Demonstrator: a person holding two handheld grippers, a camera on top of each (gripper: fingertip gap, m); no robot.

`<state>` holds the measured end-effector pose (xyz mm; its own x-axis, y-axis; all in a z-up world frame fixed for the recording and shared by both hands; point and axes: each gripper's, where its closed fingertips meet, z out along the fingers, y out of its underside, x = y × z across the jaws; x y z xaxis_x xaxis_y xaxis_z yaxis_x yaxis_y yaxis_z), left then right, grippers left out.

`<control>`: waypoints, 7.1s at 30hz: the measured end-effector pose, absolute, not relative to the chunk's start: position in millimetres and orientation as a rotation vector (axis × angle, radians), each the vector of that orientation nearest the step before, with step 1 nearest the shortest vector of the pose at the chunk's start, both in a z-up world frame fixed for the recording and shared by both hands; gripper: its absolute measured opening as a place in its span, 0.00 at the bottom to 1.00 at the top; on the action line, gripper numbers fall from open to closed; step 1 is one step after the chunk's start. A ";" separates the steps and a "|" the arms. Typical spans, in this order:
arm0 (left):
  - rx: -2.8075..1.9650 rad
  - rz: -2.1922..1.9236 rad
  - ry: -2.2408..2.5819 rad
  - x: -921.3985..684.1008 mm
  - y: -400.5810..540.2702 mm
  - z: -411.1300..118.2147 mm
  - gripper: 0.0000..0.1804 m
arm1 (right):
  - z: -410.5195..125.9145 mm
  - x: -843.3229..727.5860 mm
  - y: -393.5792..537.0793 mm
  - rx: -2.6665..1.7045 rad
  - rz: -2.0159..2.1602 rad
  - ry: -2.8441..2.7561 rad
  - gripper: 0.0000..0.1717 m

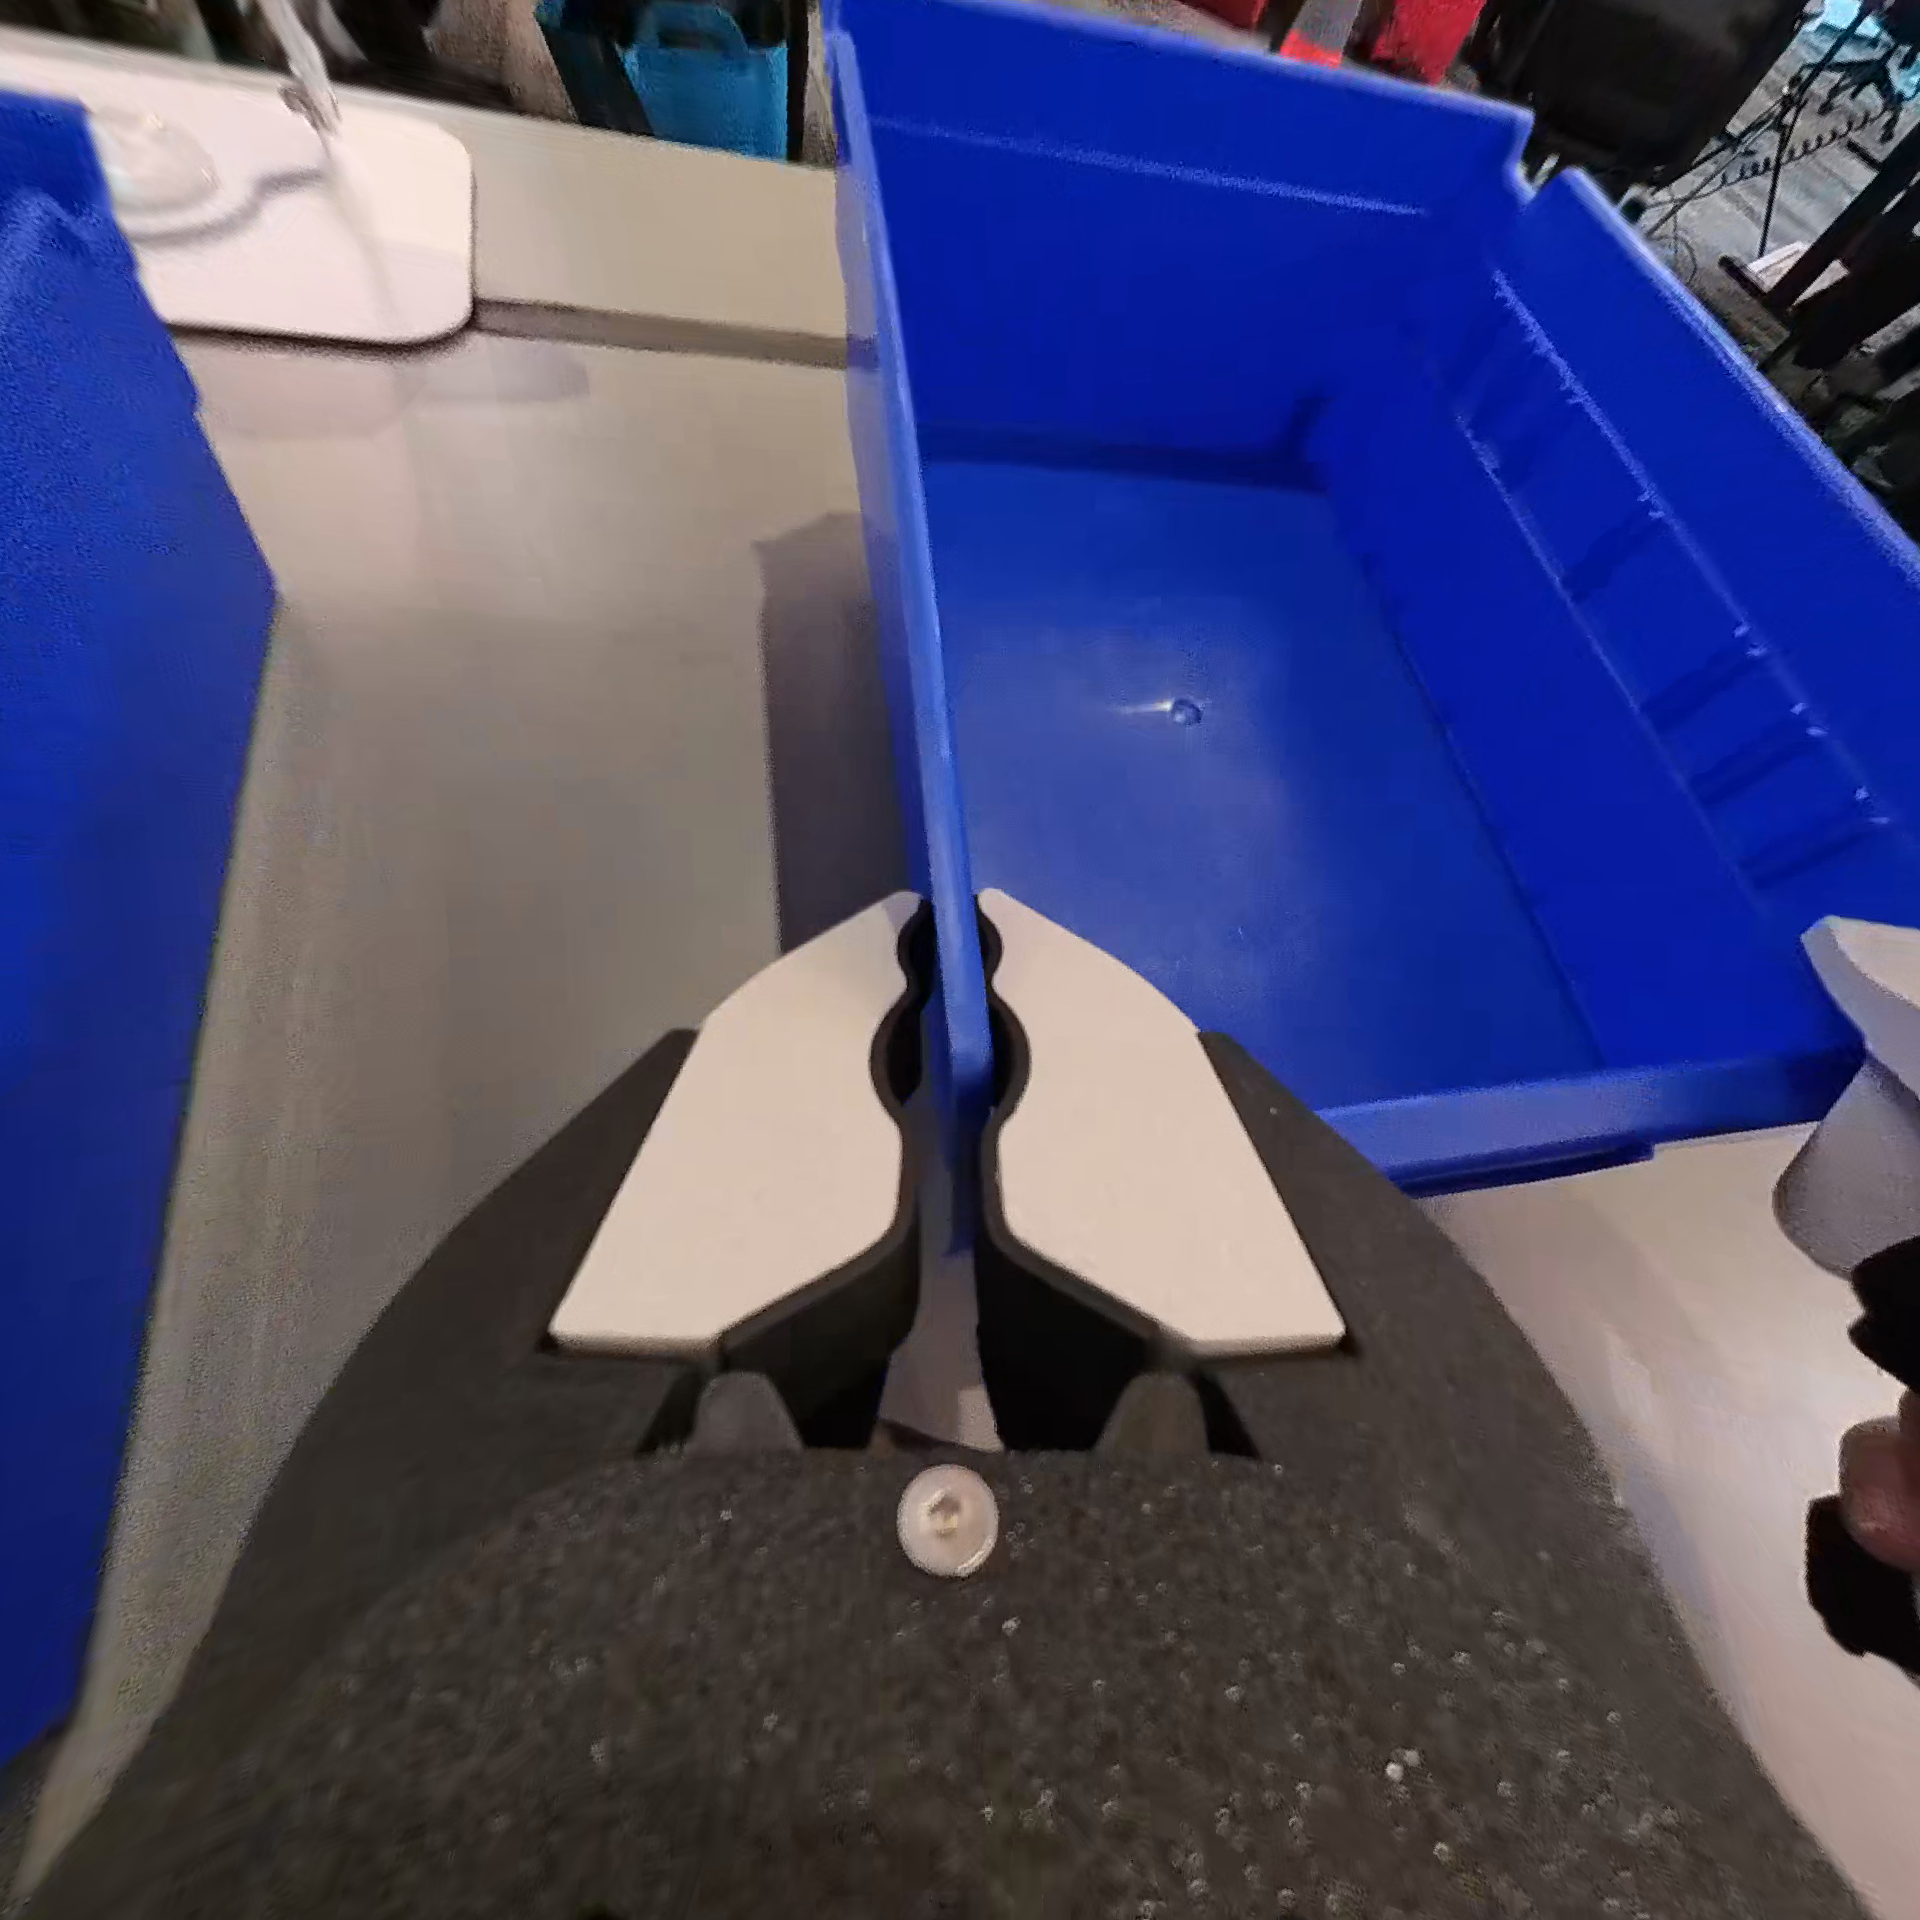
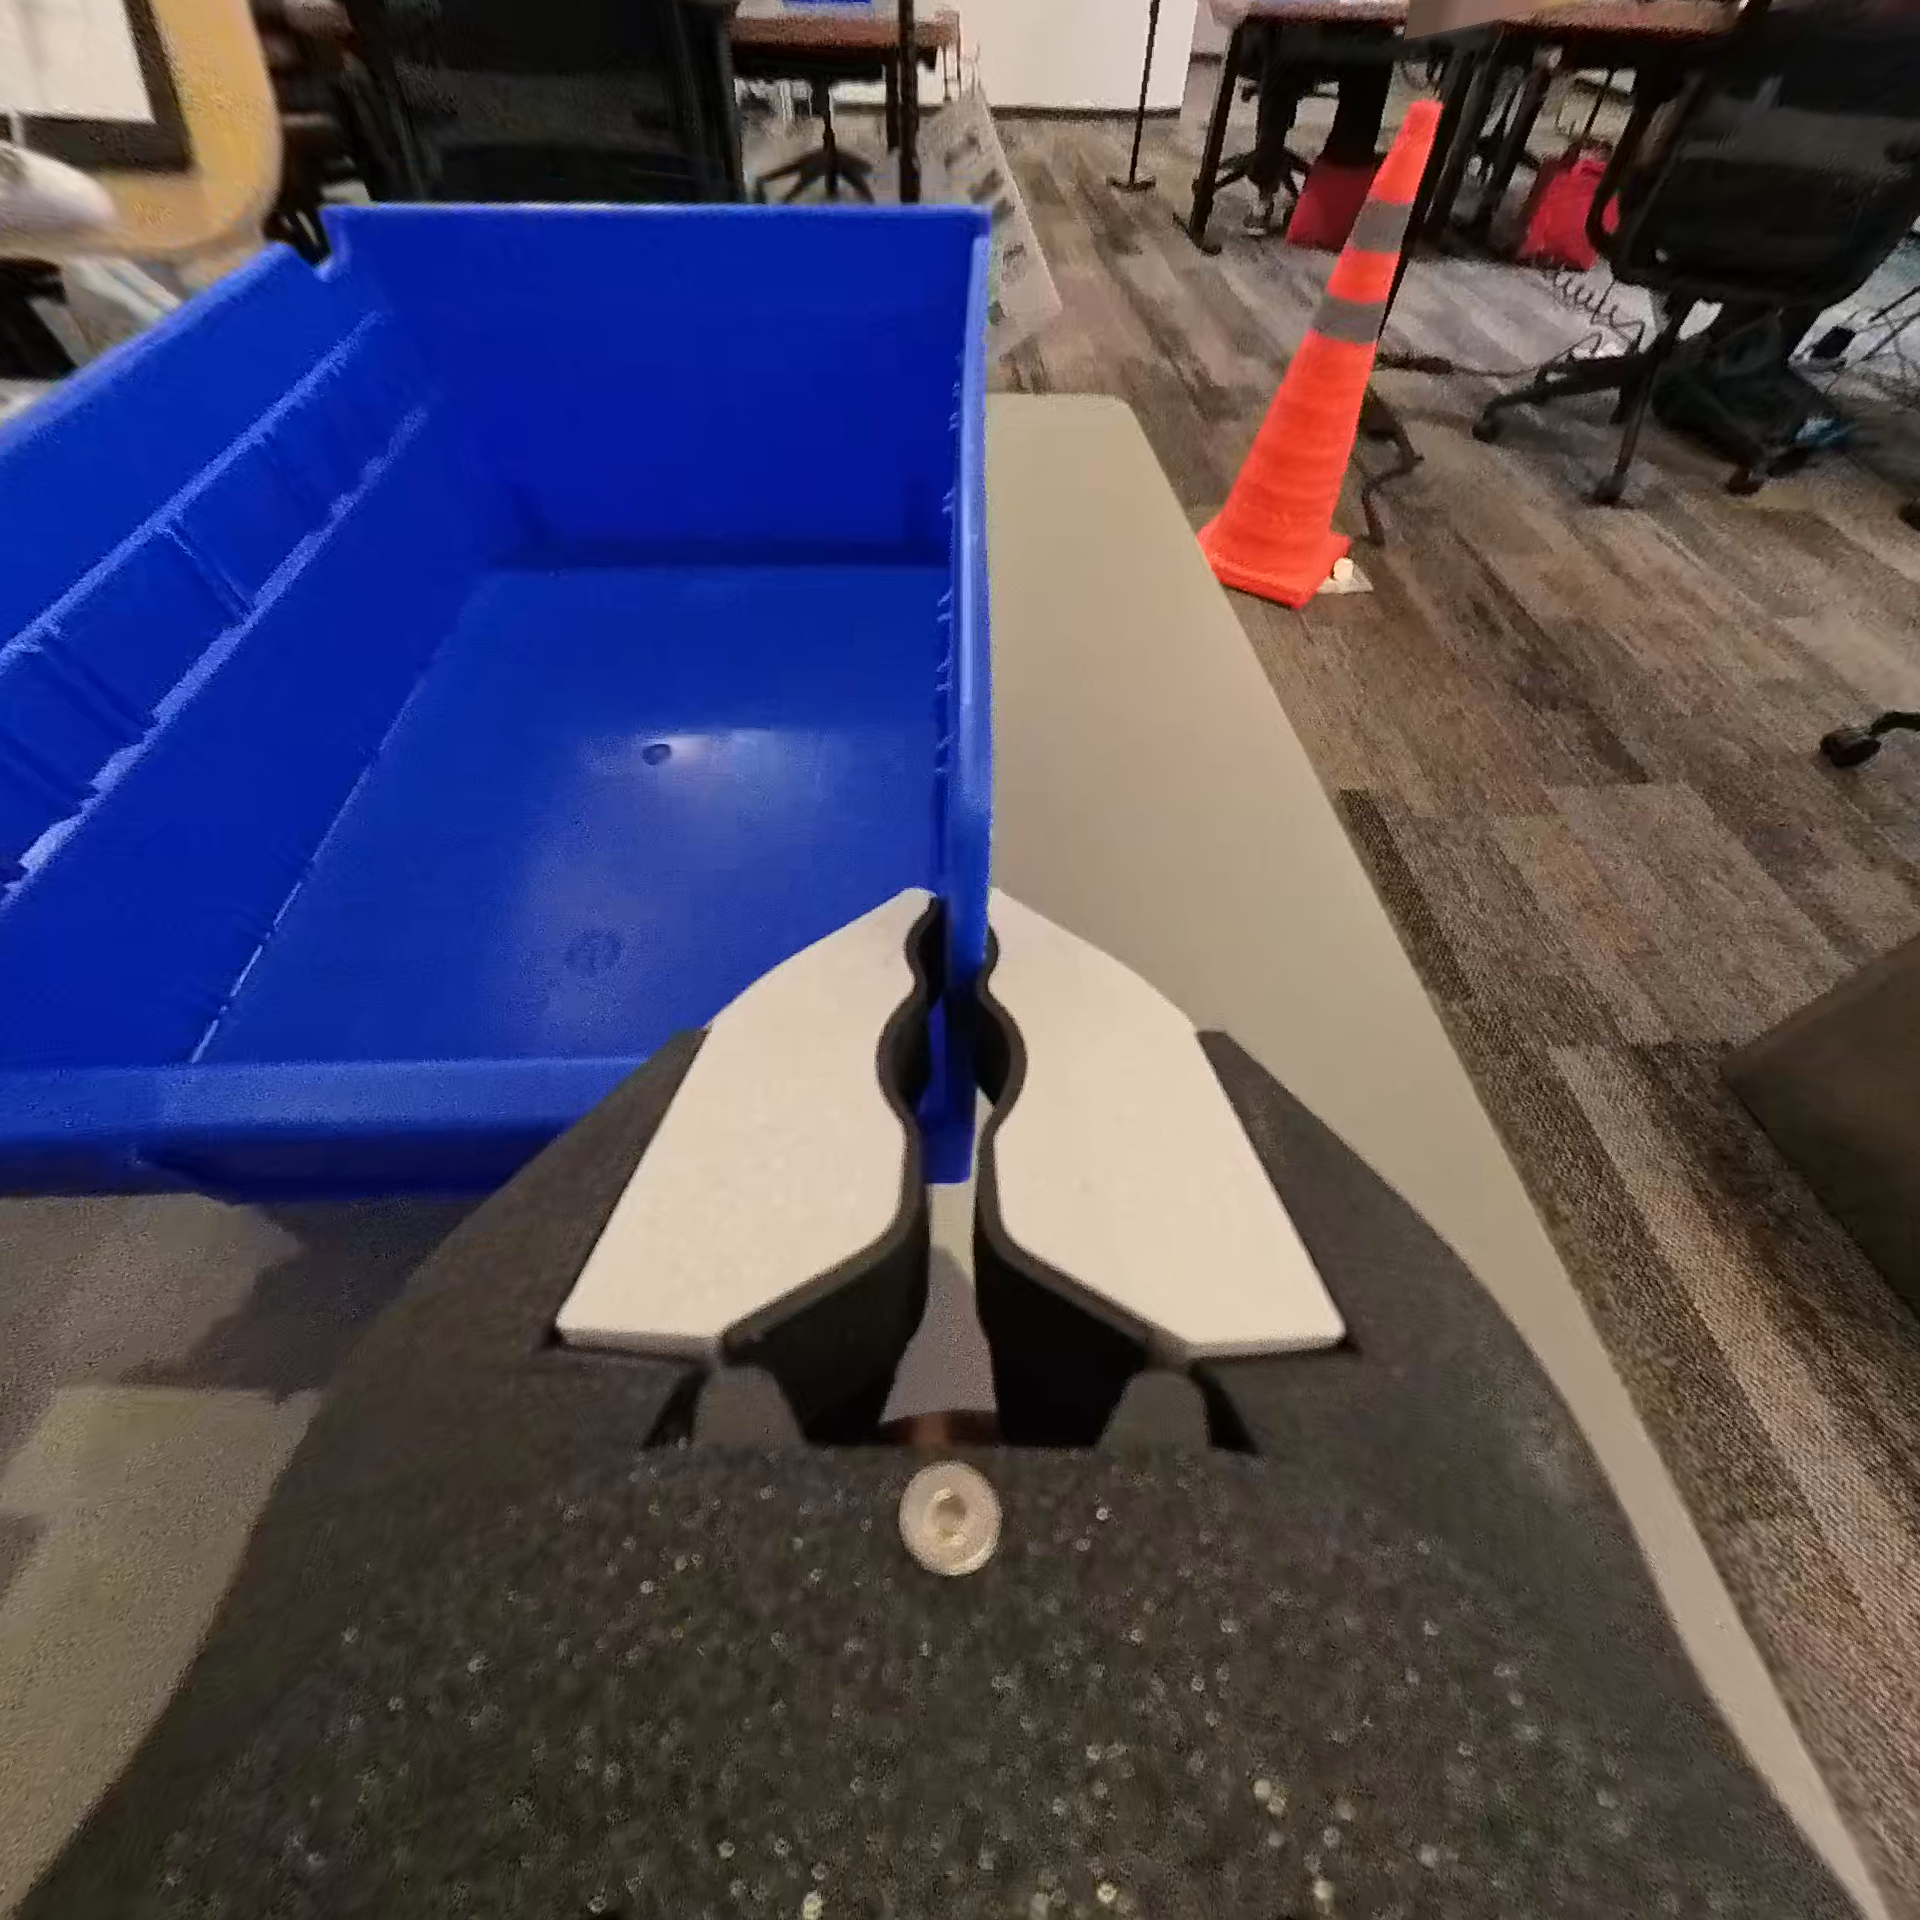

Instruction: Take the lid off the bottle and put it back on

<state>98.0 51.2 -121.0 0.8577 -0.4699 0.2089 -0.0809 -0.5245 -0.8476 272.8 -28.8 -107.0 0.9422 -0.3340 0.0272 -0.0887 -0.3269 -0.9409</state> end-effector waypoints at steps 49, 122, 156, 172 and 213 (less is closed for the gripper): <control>-1.914 -0.383 0.339 -274.1 101.0 -102.7 0.01 | -126.1 -90.9 21.8 -1.977 -0.135 -0.060 0.03; -2.031 -0.617 0.364 -311.3 37.6 -135.6 0.36 | -121.7 72.6 -64.3 -1.865 -0.099 -0.060 0.30; -2.611 -0.162 0.498 -407.5 275.7 -115.7 0.52 | -116.1 50.9 -68.2 -1.843 0.161 -0.095 0.30; -1.547 -1.460 1.189 -118.7 87.7 12.8 0.52 | 42.1 -128.8 99.7 -1.534 1.434 -0.665 0.80; -2.888 -0.099 0.388 -377.2 364.8 -188.1 0.39 | -66.7 -90.6 184.7 -1.543 0.664 -0.702 0.49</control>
<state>-377.2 364.8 -188.1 0.9627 -0.2682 0.0368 -0.2529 -0.9396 -0.2308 -90.6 184.7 -66.7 0.6487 0.7610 -0.0120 0.0539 -0.0617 -0.9966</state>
